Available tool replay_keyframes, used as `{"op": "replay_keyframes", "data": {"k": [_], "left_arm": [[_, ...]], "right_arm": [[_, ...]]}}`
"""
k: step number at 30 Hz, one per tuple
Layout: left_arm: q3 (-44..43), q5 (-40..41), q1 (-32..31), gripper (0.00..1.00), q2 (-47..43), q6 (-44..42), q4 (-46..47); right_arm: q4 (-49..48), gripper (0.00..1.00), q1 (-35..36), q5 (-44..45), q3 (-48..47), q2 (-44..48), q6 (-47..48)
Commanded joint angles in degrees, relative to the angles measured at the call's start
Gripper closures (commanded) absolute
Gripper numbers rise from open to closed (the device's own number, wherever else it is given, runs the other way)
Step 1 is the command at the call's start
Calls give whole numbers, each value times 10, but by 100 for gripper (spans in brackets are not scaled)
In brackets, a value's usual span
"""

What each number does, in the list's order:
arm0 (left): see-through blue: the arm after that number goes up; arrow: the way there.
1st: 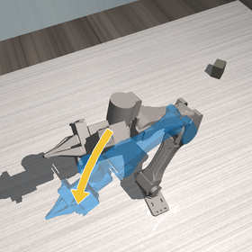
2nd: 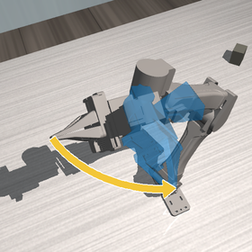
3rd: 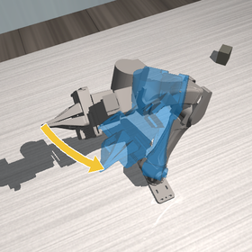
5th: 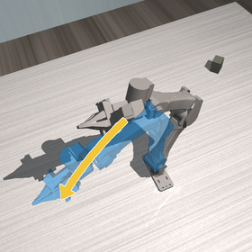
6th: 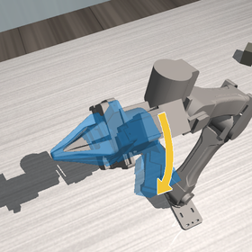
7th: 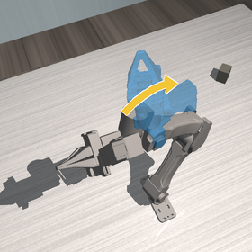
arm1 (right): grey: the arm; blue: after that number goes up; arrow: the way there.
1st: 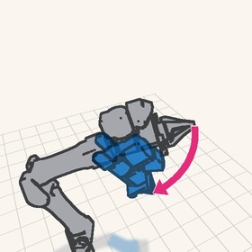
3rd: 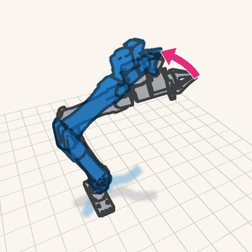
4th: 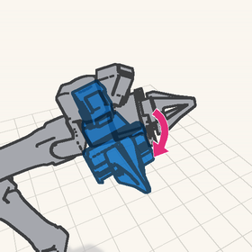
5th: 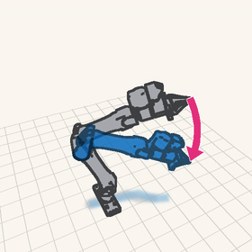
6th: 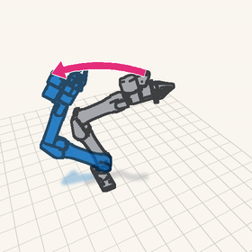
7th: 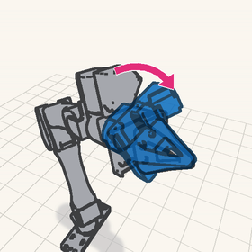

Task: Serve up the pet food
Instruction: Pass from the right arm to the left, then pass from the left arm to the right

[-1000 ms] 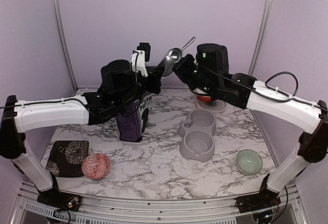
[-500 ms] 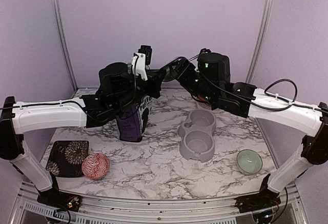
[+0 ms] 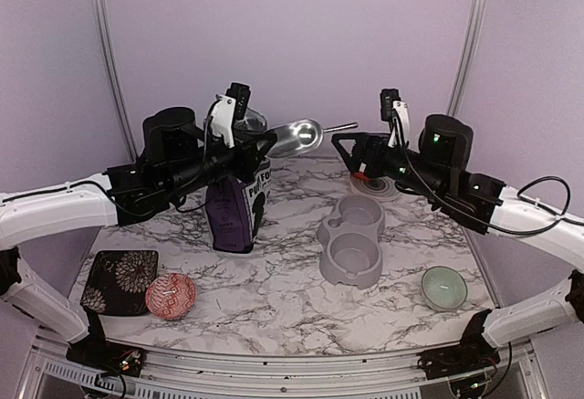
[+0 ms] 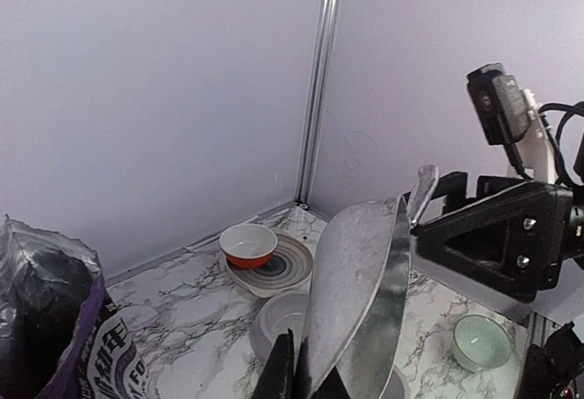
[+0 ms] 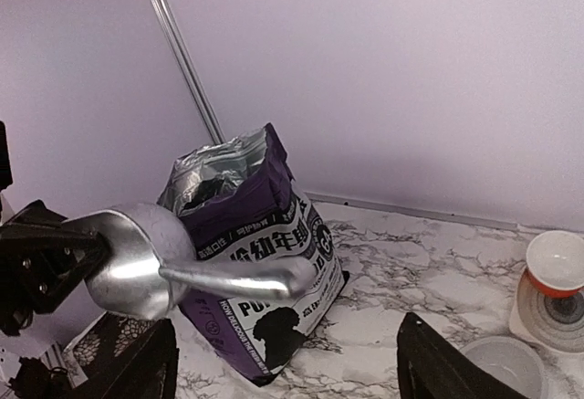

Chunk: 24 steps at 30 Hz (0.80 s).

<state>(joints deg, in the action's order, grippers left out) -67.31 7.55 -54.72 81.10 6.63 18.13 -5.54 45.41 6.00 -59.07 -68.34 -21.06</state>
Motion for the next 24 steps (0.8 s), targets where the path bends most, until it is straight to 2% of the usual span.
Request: {"op": "replay_keyframes", "data": {"k": [1,4,9,13,18,21,24], "left_arm": [[-36,-31,57,100,-61,-3,-101],[-69,-66,71,100,-67,-24,-187],[-107,-136,96,100,-72,-39,-272],[-138,-207,115,100,-58,-40,-330],[-164,-282,117,100,-52,-44,-363],[-177,-302,117,100,-48,-34,-369],[-182,-314,117,100,-46,-24,-370]], "right_arm": [[18,18,-53,-114,-6,39,144],[51,11,-68,-219,-19,28,164],[27,10,-78,-416,5,20,167],[-7,10,-84,-456,18,19,135],[-69,10,-123,-534,21,-6,47],[-56,12,-125,-557,-7,-33,42],[-90,14,-125,-591,-24,-51,17]]}}
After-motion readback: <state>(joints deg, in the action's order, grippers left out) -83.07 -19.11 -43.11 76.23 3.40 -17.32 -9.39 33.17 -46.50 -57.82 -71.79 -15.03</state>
